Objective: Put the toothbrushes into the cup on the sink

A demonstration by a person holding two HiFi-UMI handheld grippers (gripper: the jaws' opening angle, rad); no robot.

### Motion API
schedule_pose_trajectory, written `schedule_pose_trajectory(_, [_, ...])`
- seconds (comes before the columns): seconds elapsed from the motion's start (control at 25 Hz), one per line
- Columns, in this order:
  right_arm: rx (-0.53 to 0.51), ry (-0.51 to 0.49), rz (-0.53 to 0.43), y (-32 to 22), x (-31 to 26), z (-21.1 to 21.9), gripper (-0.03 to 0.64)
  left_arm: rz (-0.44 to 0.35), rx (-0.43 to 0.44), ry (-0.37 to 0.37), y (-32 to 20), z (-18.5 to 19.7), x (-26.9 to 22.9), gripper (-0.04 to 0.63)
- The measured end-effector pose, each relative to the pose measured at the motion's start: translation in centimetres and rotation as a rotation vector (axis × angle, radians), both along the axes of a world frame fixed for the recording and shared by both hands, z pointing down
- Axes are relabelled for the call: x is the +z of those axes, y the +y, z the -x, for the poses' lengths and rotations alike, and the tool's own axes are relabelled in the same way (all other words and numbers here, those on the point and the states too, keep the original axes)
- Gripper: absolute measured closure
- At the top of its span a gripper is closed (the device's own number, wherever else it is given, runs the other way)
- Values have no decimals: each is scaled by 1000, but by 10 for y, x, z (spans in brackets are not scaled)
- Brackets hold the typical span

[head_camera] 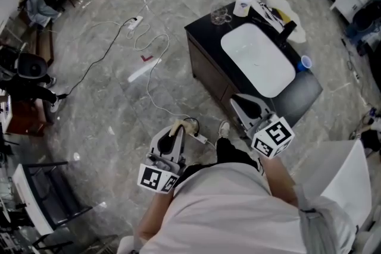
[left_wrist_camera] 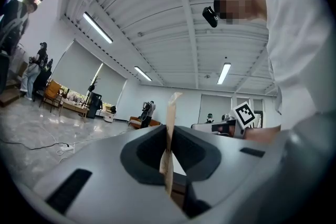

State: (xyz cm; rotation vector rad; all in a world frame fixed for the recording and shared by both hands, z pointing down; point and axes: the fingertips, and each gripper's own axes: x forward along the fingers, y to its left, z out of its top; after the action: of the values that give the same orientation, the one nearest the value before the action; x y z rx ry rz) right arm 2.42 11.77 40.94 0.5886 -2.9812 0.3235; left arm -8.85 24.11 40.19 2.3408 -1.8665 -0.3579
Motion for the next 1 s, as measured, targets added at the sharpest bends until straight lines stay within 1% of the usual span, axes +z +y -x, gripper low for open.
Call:
schedule_pose_trajectory(0.16, [18,-5,25,-36,5,0,568,7,14,7,-42,5,0,568])
schedule_pose_trajectory(0.32, [38,3,51,-75,12,-11,568,19,25,44,-88,4,-1,568])
schedule_pose_trajectory(0.56, [91,-27,68,-135,12,-33,568,46,79,22,-153,-14,-4,568])
schedule_pose_trajectory(0.64, [104,-37,73,-155,13,-42,568,56,96,16,-179,-23,-4,568])
schedule_pose_trajectory(0.72, [107,-40,83,-169,17,-52,568,55,112,27,-208,-37,-5,568])
schedule_pose_trajectory(0.84, [86,-28,87,-189,23,-61,568,14,130,43,-255,-62,-19,568])
schedule_pose_trajectory(0.92, [72,-27,88,-201,25,-64,568,-12,139,19,-276,-75,-29,568])
schedule_pose_trajectory(1.0, [57,-35,87,-212,24,-65,568,-12,135,-3,-287,-82,-33,568])
